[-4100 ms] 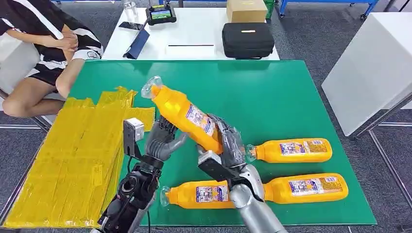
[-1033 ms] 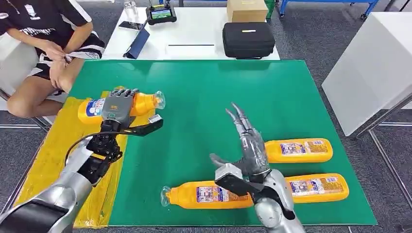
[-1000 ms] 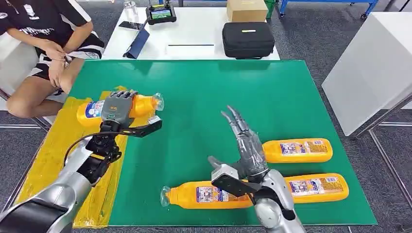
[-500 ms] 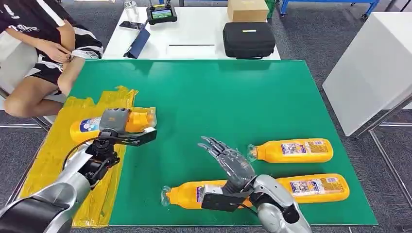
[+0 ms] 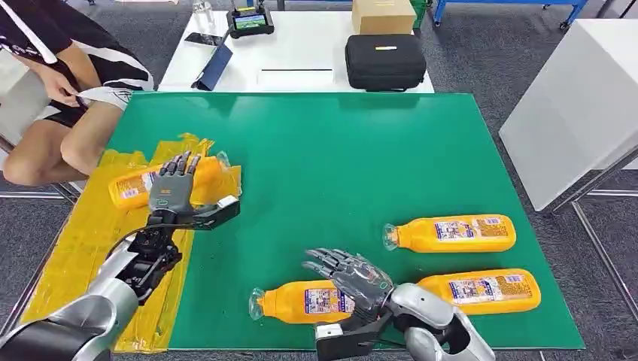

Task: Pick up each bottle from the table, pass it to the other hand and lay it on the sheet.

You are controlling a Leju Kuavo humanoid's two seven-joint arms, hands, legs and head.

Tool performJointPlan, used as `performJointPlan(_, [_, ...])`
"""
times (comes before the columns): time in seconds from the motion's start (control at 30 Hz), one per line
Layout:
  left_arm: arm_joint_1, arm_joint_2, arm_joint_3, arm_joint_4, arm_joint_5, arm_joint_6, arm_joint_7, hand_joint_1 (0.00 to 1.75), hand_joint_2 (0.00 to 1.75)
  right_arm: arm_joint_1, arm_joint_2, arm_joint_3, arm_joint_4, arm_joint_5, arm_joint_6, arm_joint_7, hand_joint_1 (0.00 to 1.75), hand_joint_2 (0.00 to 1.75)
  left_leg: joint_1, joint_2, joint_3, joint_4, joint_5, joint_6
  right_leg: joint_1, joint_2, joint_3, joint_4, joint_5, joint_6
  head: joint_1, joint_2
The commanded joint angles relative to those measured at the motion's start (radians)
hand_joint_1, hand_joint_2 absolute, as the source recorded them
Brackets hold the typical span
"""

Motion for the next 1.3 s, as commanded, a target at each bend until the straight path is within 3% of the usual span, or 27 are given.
performJointPlan(0.03, [0.046,-0.065,0.225,-0.103,0.195,-0.013,-0.194,0.0,1.75,-0.057,-0.083,0.077,0.048,0.029,0.022,0.036,0.0,0.0,0.001,0.001,0.004,0.0,-0.002,-0.003,0.001,-0.001,0.004,0.0,-0.001,0.0,0.0,0.0])
performJointPlan(0.2, [0.125,-0.087,0.263,-0.282,0.235,-0.057,-0.223,0.0,1.75,-0.108,-0.116,0.14,0.081,0.058,0.066,0.088,0.0,0.0,0.001,0.002,0.004,0.0,-0.002,-0.003,0.001,-0.001,0.004,-0.001,-0.002,0.001,0.0,0.0])
performJointPlan(0.37, [0.135,-0.089,0.269,-0.301,0.24,-0.059,-0.225,0.0,1.75,-0.116,-0.116,0.156,0.1,0.086,0.067,0.125,0.0,0.0,0.001,0.002,0.003,0.0,-0.002,-0.003,0.001,0.0,0.003,-0.001,-0.001,0.0,0.0,0.0])
performJointPlan(0.53, [0.172,-0.127,0.28,-0.38,0.331,-0.068,-0.308,0.0,1.75,-0.156,-0.074,0.199,0.232,0.15,0.057,0.21,0.0,0.0,0.001,0.003,0.003,-0.001,-0.001,-0.002,0.001,0.001,0.003,-0.001,0.0,0.0,0.0,0.0])
performJointPlan(0.57, [0.185,-0.133,0.271,-0.411,0.357,-0.076,-0.328,0.0,1.75,-0.159,-0.061,0.203,0.263,0.163,0.043,0.227,0.0,1.75,0.001,0.003,0.003,-0.001,-0.001,-0.002,0.001,0.001,0.003,-0.002,0.0,0.0,0.0,0.0])
performJointPlan(0.63, [0.214,-0.148,0.247,-0.494,0.433,-0.092,-0.388,0.0,1.75,-0.139,-0.032,0.198,0.311,0.204,0.02,0.269,0.0,1.75,0.001,0.001,0.004,-0.001,-0.002,-0.003,0.001,-0.001,0.005,-0.002,-0.001,0.0,0.0,0.0])
performJointPlan(0.7, [0.231,-0.166,0.229,-0.567,0.547,-0.148,-0.445,0.0,1.75,-0.115,0.003,0.202,0.362,0.219,0.007,0.265,0.49,1.75,0.002,0.0,0.005,-0.001,-0.002,-0.003,0.002,-0.002,0.005,-0.002,-0.001,0.0,0.0,0.0])
performJointPlan(0.93, [0.235,-0.164,0.215,-0.585,0.551,-0.159,-0.433,0.0,1.75,-0.116,0.017,0.208,0.395,0.225,-0.009,0.263,0.49,1.75,0.002,0.002,0.009,-0.002,-0.003,-0.005,0.002,0.0,0.008,-0.003,-0.002,0.0,0.0,0.0])
performJointPlan(0.97, [0.235,-0.164,0.215,-0.585,0.551,-0.159,-0.433,0.0,1.75,-0.116,0.017,0.208,0.395,0.225,-0.009,0.263,1.26,1.75,0.002,0.002,0.009,-0.001,-0.002,-0.004,0.002,0.0,0.008,-0.003,-0.001,0.0,0.0,0.0])
performJointPlan(1.03, [0.243,-0.177,0.208,-0.63,0.641,-0.18,-0.483,0.0,1.75,-0.117,0.049,0.212,0.452,0.231,0.003,0.256,1.66,1.75,0.002,0.003,0.011,-0.001,-0.003,-0.006,0.002,0.0,0.01,-0.003,-0.001,0.0,0.0,0.0])
performJointPlan(1.2, [0.285,-0.174,0.154,-0.798,0.729,-0.232,-0.467,0.0,1.75,-0.128,0.171,0.185,0.623,0.299,-0.144,0.276,1.75,1.75,0.003,0.006,0.014,-0.001,-0.003,-0.004,0.003,0.004,0.012,-0.004,0.001,-0.002,0.0,0.0])
performJointPlan(1.3, [0.316,-0.164,0.14,-0.847,0.762,-0.25,-0.472,0.0,1.75,-0.111,0.191,0.135,0.613,0.312,-0.226,0.266,1.75,1.75,0.003,0.008,0.015,-0.002,-0.003,-0.005,0.003,0.007,0.013,-0.003,0.002,-0.004,0.0,0.0])
